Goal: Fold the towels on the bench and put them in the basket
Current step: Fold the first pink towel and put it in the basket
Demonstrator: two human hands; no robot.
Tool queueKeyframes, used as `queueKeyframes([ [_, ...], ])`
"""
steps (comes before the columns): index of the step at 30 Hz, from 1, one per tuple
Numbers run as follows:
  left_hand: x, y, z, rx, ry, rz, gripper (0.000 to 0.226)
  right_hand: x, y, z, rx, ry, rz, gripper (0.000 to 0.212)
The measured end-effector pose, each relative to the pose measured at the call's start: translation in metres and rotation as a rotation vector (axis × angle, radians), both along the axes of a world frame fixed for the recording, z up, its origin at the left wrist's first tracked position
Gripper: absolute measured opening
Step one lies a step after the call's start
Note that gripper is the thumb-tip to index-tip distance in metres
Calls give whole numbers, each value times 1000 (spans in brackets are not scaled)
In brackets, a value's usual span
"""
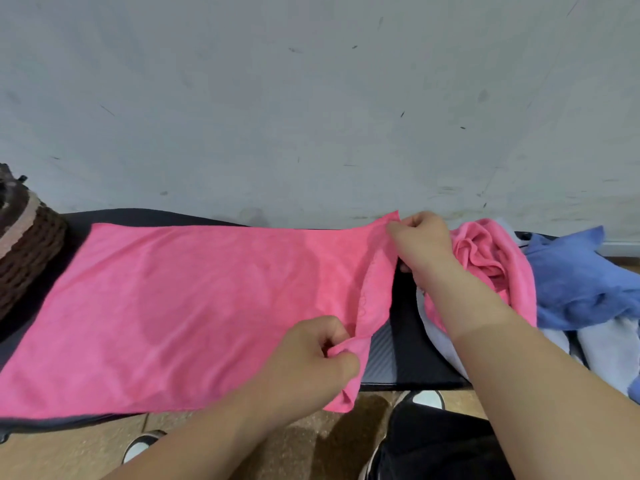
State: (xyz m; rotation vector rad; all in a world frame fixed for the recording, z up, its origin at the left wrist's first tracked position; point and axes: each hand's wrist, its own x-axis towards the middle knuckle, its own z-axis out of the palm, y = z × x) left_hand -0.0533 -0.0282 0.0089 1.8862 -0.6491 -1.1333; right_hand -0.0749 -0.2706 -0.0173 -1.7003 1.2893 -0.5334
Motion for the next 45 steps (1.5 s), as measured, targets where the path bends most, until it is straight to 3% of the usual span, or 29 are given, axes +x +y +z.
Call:
queueKeyframes([
  [2, -5, -7, 4, -1, 97, -11, 28, -4, -4, 6, -63, -52, -32, 25],
  [4, -16, -21, 6, -49, 165, 3, 17, -17, -10, 9, -215, 18, -30, 17],
  [8, -42, -54, 3, -114, 240, -42, 31, -44, -27, 12, -275, -2, -99, 18],
  [12, -56, -65, 3, -118, 200, -115, 31, -54, -36, 16, -177, -90, -184, 17],
  [14, -49, -55, 7, -123, 161, -139, 28, -49, -33, 24, -92, -148, -218, 26],
  [17, -28, -28, 17, -141, 64, -168, 10, -30, -17, 45, 179, -332, -213, 40],
  [20, -2, 9, 33, -104, 71, -117, 17, -3, 18, 70, 465, -453, -48, 20],
  [23, 23, 47, 48, -40, 154, -19, 38, 33, 61, 77, 499, -429, 137, 11],
  [28, 61, 112, 45, 3, 170, 183, 12, 94, 139, 78, 552, -435, 276, 12],
  [30, 78, 136, 40, 18, 176, 181, 12, 114, 162, 74, 564, -420, 322, 13],
  [37, 133, 211, 30, 288, -171, 82, 15, 157, 211, 44, 601, -383, 543, 29],
  [39, 145, 221, 23, 501, -405, 4, 20, 155, 213, 32, 504, -324, 579, 25],
  [42, 149, 217, 17, 731, -714, -42, 37, 140, 198, 12, 83, -209, 590, 11],
  [45, 141, 195, 14, 656, -797, -24, 32, 119, 176, -8, -353, 268, 761, 38],
])
